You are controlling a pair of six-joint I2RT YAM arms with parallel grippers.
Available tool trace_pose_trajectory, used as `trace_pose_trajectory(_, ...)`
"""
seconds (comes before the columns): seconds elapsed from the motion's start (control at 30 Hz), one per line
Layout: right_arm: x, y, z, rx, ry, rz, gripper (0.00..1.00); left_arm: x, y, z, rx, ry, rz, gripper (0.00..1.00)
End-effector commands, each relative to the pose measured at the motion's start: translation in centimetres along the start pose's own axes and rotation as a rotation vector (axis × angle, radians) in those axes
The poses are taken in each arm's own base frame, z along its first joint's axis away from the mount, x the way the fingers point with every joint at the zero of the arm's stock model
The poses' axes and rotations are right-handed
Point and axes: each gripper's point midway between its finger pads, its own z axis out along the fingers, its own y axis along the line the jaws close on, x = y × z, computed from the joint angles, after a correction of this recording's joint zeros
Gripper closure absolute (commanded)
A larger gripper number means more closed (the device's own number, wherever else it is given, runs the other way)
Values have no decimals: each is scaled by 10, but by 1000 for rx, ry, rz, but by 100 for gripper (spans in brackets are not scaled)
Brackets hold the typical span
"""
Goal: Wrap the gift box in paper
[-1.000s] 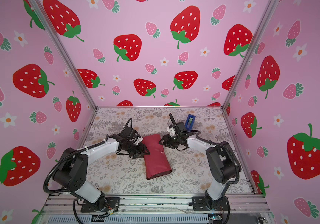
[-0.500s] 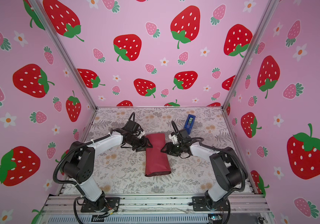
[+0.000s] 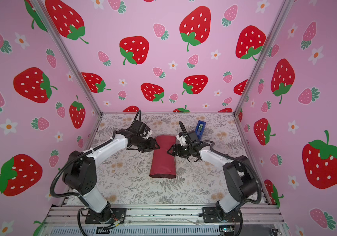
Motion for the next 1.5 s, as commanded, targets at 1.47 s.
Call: trace_pose_trajectory(1.47, 80, -48, 22, 296, -17, 27, 30, 79, 51, 44, -260, -49, 107, 49)
